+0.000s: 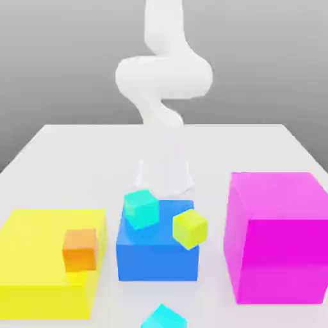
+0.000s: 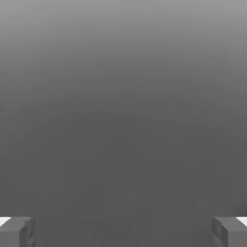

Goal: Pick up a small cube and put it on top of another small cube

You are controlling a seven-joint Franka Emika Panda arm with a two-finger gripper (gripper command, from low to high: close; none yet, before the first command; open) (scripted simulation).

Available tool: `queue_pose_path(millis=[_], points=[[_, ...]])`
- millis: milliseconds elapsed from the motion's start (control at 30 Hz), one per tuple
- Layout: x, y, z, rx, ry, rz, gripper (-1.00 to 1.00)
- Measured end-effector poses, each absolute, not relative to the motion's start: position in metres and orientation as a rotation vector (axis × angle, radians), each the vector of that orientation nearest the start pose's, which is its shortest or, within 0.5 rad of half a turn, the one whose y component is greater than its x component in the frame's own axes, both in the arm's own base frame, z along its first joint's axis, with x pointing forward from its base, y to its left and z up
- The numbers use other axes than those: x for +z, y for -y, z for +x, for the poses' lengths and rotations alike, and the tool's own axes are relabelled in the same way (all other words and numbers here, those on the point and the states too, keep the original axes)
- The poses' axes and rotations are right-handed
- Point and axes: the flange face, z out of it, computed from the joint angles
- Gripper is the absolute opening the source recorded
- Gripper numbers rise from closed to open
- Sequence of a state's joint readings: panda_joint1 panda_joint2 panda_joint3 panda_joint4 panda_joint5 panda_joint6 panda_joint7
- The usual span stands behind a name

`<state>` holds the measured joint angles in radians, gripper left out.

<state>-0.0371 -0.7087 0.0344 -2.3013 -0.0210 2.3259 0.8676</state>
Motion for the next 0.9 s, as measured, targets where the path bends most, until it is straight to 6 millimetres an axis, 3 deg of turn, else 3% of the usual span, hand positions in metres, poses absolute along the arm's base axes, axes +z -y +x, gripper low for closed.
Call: queue_pose_path(millis=[200, 433, 667, 900], points=[[0.592, -0.004, 0.451, -0.813, -1.372, -2.509, 0.00], [0.477, 0.002, 0.506, -0.605, -1.622, -2.518, 0.00], [0.354, 0.010, 0.531, -0.365, -1.852, -2.473, 0.00], [0.236, 0.004, 0.528, -0.093, -2.046, -2.377, 0.00]])
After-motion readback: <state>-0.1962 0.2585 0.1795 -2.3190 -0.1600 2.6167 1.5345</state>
